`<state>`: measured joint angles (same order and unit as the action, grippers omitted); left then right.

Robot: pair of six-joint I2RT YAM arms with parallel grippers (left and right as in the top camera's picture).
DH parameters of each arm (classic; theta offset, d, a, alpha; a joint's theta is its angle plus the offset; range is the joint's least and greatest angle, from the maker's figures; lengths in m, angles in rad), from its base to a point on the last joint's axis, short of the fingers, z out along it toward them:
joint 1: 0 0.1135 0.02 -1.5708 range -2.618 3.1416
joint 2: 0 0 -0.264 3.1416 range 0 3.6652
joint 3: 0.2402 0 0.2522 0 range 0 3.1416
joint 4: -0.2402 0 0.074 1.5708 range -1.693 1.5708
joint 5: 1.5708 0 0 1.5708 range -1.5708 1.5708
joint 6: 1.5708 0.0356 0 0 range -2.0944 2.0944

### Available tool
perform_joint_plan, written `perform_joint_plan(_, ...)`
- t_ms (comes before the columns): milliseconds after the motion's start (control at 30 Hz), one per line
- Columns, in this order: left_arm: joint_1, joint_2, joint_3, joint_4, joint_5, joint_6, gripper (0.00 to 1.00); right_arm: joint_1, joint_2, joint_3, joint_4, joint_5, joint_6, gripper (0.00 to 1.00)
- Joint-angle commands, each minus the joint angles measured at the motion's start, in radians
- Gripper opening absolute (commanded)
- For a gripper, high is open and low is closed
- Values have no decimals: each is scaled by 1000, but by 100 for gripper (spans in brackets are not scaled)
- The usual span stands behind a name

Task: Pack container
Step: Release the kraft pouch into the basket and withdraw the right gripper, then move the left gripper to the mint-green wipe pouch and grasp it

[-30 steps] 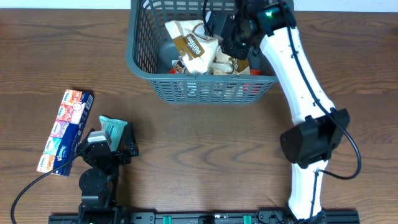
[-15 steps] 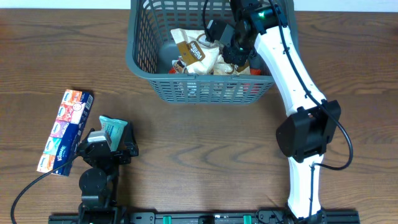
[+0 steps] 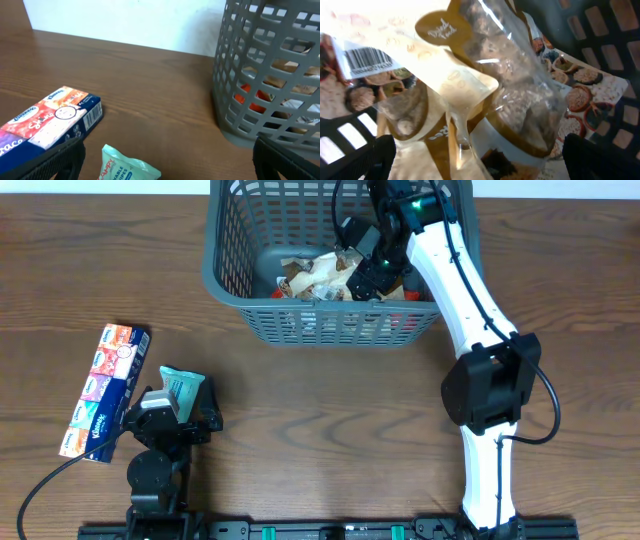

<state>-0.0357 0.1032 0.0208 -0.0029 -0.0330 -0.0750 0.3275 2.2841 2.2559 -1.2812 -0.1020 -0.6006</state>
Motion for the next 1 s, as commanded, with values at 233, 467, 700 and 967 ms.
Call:
perform_joint_plan(233,-4,31,150,-195,-1,-16,99,-68,-130,116,159,-89,161,99)
perform_joint_plan(467,-3,308,567,-508,-25,-16,99,-243,-293,146,262,-89,332,99)
perform_joint_plan(700,21,719,1036,-876,-24,-17,99,-495,-370,146,230,-85,433,99)
perform_joint_plan(967,85,1143,1485,-1363,-31,12,99,-728,-367,111,100,-93,484,99)
